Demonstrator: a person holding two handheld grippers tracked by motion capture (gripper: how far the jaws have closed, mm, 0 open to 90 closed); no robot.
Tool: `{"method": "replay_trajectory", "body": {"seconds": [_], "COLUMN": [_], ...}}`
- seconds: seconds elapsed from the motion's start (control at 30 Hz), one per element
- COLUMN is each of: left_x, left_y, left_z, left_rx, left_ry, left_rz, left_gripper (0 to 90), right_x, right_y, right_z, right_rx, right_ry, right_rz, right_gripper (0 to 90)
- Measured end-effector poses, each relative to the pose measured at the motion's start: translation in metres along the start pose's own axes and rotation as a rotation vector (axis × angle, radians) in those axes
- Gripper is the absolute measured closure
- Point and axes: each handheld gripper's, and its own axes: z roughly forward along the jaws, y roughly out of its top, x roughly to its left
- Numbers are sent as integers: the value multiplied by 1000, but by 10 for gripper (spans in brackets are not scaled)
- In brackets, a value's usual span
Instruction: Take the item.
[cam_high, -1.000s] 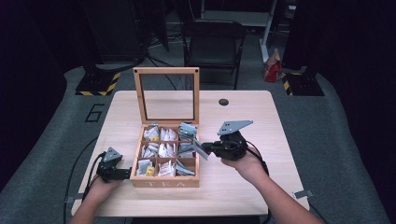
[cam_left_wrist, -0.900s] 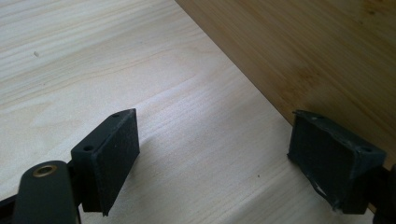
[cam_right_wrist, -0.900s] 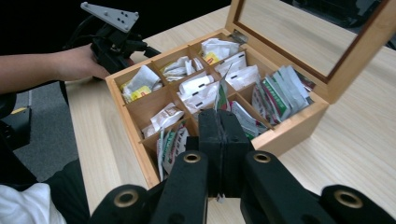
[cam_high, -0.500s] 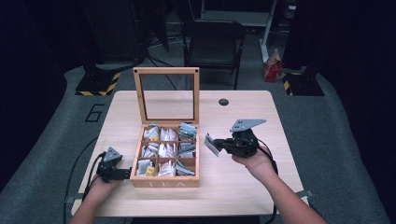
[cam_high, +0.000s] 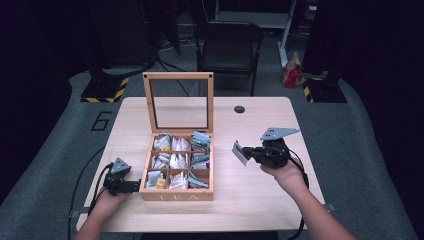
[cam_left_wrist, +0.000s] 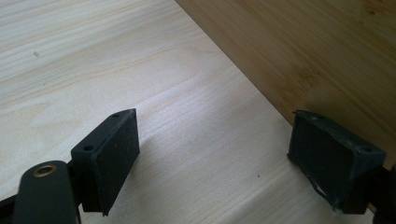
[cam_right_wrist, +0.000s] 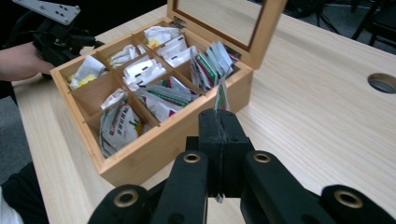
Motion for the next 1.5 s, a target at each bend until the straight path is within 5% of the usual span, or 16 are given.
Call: {"method": "replay_trajectory", "body": {"seconds": [0.5,1.5], "left_x": [0,0], "left_y": [0,0], "left_z": [0,0], "left_rx": [0,0], "left_ry": [0,0], "left_rz": [0,1], "left_gripper": [158,158], "right_x": [-19,-40], "right_y": [-20,-67], "right_z": [-11,-4], "right_rx": [5,53], "right_ry": [-65,-143], "right_rz": [36,88], "right_gripper": [900,899]}}
